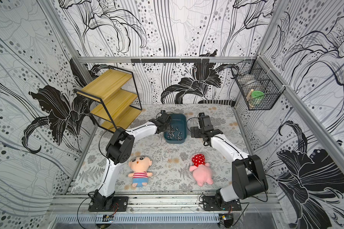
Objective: Take out the wing nut from the storage box
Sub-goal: Move the storage box to the center of the board.
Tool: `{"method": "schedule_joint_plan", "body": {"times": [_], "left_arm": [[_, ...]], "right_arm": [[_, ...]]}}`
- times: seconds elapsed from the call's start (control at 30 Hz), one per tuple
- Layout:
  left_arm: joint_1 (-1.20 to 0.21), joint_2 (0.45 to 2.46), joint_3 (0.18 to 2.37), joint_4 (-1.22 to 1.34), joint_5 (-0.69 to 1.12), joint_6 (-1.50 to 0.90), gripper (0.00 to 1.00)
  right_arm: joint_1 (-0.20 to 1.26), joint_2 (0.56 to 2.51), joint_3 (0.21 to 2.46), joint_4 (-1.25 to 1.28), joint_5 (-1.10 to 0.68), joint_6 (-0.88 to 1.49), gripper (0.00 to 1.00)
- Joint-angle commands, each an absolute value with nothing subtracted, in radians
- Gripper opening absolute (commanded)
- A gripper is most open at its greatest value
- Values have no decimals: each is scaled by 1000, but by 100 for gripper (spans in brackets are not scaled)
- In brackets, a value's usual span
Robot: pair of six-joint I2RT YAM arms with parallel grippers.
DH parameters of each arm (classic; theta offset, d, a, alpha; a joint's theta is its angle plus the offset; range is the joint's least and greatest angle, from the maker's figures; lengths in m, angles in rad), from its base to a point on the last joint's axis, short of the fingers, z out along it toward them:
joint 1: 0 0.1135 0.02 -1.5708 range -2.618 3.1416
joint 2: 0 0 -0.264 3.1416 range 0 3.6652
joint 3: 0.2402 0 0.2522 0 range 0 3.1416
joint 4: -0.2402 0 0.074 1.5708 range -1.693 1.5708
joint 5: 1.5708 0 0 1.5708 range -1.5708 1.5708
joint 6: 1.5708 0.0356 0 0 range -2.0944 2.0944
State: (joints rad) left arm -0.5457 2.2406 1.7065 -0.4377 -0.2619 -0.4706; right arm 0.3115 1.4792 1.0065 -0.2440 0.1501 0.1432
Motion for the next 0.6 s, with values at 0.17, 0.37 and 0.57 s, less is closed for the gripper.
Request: {"method": "schedule_joint_plan", "body": {"times": [0.17,0.37,0.57], "left_arm": [[-459,2131,1566,-427,-311,-434,13],[-404,2063,1470,-407,-310,-414,13],[-371,2027,1411,-397,-316,-396,13]], "right_arm": [[353,1508,1061,-267,149,166,96],[375,1521,1079,-264,147,164,96],[390,1525,1089,-268,147,162,96]]}}
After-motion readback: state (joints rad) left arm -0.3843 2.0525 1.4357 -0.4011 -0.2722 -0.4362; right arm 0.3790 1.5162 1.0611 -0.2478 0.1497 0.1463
